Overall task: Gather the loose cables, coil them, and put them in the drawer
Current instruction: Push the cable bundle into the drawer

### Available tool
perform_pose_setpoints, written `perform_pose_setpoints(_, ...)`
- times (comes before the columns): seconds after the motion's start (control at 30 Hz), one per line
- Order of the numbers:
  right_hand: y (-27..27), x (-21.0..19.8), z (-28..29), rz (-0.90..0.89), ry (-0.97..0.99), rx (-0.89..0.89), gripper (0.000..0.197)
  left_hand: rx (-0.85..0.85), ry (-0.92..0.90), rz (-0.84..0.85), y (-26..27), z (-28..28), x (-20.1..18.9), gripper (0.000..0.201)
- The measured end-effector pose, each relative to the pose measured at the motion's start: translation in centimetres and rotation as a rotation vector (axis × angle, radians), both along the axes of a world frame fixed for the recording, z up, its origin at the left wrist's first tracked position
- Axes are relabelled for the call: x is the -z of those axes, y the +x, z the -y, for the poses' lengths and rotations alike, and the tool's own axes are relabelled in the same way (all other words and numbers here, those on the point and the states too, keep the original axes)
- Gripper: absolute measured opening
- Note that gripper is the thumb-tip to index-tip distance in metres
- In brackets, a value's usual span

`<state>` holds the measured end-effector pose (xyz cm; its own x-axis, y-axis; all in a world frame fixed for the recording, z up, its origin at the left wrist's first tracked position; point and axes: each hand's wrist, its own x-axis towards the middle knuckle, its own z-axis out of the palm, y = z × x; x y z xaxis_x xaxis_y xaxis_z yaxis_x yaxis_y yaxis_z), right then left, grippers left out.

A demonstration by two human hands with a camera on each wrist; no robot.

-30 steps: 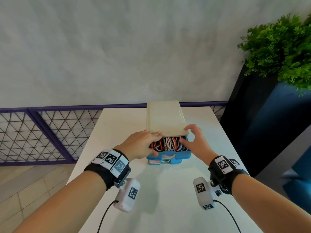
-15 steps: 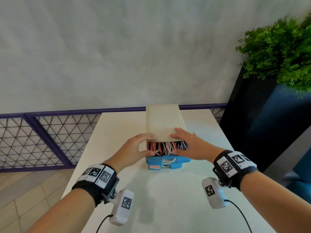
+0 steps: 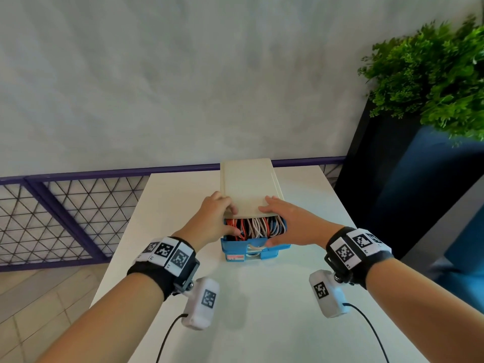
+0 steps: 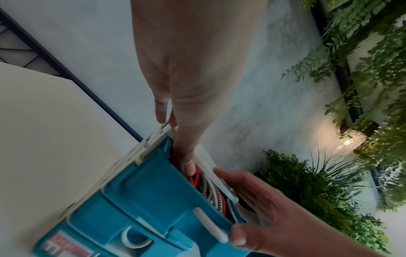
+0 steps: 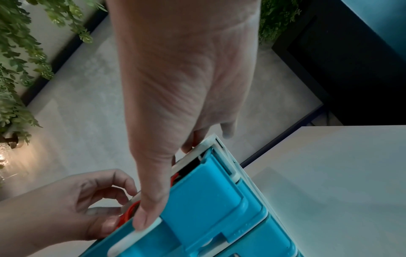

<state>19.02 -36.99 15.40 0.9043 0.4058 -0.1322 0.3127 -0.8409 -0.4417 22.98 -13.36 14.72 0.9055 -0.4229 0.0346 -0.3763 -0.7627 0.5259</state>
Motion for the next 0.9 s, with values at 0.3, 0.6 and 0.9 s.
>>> perform_pose_setpoints(0.3, 0.1, 0.2, -0.1, 0.123, -0.060, 0.036, 0.070, -0.027, 0.140, 0.104, 0.2, 1.3, -0.3, 0.041)
perform_pose_setpoints(0.6, 0.5, 2.2, -1.6, 0.490, -0.013, 0.127, 0.030, 0.112, 0.131, 0.064, 0.5, -0.4, 0.3, 0.040)
perform_pose_setpoints(0.9, 0.7, 3.3, -2.6, 0.552, -0.029, 0.205, 0.025, 0.114, 0.239, 0.322, -0.5, -0.6, 1.0, 0.038)
